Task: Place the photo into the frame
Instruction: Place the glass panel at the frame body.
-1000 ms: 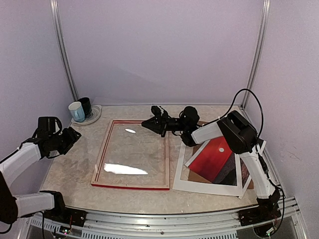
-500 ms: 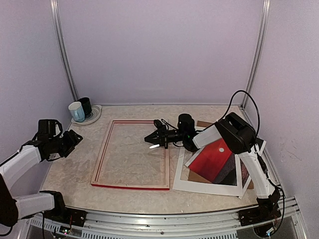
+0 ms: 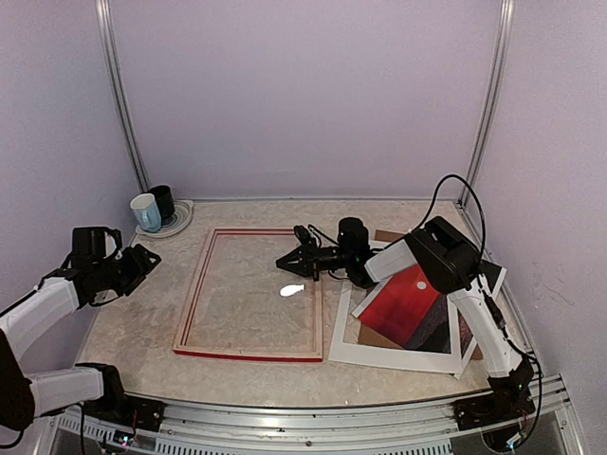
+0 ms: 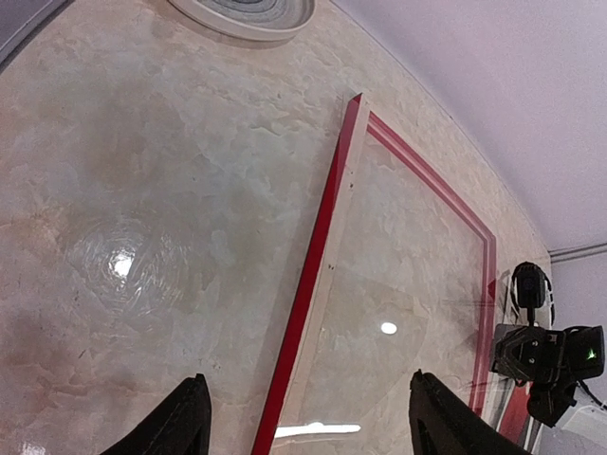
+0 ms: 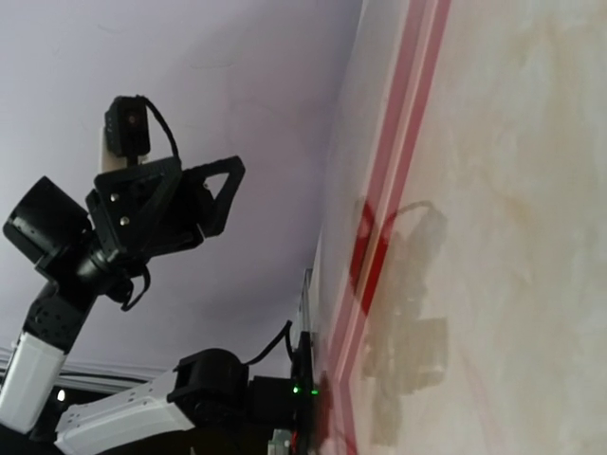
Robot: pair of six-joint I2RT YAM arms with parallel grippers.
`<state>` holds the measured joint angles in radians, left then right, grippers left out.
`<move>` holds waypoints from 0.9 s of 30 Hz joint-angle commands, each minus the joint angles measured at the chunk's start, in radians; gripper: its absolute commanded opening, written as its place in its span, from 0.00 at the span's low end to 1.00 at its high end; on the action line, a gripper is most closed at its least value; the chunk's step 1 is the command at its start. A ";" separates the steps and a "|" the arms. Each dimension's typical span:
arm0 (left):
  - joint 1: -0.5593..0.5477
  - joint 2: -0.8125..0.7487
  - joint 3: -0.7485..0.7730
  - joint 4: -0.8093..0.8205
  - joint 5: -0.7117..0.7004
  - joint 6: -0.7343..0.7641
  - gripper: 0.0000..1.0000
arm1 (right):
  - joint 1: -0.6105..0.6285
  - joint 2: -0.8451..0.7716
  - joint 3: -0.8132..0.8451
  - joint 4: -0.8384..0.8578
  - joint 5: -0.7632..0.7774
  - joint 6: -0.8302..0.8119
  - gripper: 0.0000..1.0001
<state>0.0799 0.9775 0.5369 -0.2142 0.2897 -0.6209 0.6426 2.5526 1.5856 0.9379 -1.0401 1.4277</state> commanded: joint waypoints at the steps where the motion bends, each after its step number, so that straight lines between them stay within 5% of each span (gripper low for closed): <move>1: 0.007 0.003 -0.022 0.050 0.023 0.021 0.71 | -0.010 0.038 0.002 0.005 0.009 -0.025 0.03; 27: 0.001 0.021 -0.027 0.054 0.011 0.021 0.71 | -0.014 -0.096 -0.118 -0.155 0.057 -0.149 0.03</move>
<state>0.0799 0.9936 0.5201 -0.1864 0.2996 -0.6201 0.6384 2.4779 1.4937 0.8543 -0.9718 1.3163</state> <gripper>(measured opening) 0.709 0.035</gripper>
